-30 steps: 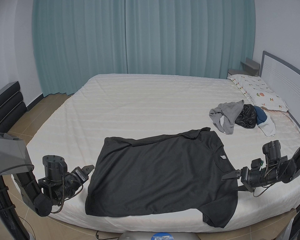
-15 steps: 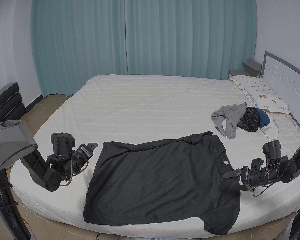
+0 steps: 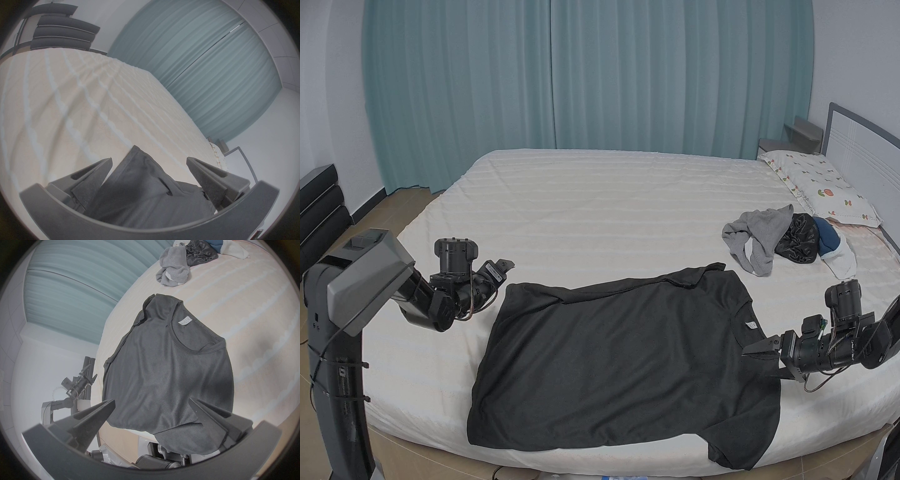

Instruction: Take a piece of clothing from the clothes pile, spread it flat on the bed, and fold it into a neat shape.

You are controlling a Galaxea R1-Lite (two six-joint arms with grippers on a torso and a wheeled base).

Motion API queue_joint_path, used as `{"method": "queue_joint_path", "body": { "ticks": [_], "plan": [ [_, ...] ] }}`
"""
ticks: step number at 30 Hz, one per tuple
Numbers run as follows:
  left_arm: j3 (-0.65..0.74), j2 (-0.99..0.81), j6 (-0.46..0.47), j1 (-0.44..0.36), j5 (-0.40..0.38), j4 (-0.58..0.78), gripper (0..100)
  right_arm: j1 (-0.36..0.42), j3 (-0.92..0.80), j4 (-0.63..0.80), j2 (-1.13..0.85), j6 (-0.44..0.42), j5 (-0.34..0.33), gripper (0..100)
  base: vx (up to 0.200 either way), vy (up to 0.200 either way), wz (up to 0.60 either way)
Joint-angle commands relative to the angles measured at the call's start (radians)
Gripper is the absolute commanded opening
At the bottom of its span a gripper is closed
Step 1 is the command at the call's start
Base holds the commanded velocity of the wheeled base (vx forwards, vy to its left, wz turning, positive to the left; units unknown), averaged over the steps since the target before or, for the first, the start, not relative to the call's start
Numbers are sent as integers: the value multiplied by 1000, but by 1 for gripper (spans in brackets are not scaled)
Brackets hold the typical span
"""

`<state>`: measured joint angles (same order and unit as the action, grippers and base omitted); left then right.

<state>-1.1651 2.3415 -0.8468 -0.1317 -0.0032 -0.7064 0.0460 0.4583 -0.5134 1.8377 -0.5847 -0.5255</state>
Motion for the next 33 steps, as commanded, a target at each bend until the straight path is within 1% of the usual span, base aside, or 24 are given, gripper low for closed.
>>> {"method": "queue_joint_path", "body": {
  "ticks": [1, 4, 12, 13, 16, 20, 21, 25, 26, 27, 30, 33],
  "plan": [
    [-251, 236, 35, 14, -27, 114, 100, 8, -4, -7, 6, -3, 1, 100, 0, 0, 0],
    [-318, 275, 46, 7, -27, 140, 100, 8, -4, -7, 6, -3, 1, 100, 0, 0, 0],
    [-396, 343, 45, 6, -29, 136, 100, 8, -1, -8, 17, -4, 2, 100, 0, 0, 0],
    [-403, 348, 45, 6, -29, 136, 0, 6, 2, -8, 18, -4, 1, 100, 0, 0, 0],
    [-427, 346, 38, 11, -18, 139, 0, 2, 23, -11, 32, -11, 4, 100, 0, 0, 0],
    [-426, 335, 35, 17, -9, 136, 0, -5, 69, -33, 46, -44, 21, 100, 0, 0, 0],
    [-427, 306, 23, 35, 8, 134, 0, -6, 146, -45, 86, -89, 71, 100, 0, 0, 0],
    [-429, 271, 17, 53, 37, 133, 0, 0, 310, -40, 196, -107, 188, 100, 0, 0, 0],
    [-429, 271, 17, 53, 37, 133, 0, 0, 310, -40, 196, -107, 188, 100, 0, 0, 0],
    [-432, 257, 17, 63, 43, 131, 0, 3, 395, -43, 259, -107, 220, 100, 0, 0, 0],
    [-439, 245, 17, 70, 45, 134, 0, 5, 539, -34, 348, -106, 251, 100, 0, 0, 0],
    [-443, 234, 17, 73, 45, 136, 0, 2, 646, -13, 403, -101, 259, 100, 0, 0, 0]
  ]
}}
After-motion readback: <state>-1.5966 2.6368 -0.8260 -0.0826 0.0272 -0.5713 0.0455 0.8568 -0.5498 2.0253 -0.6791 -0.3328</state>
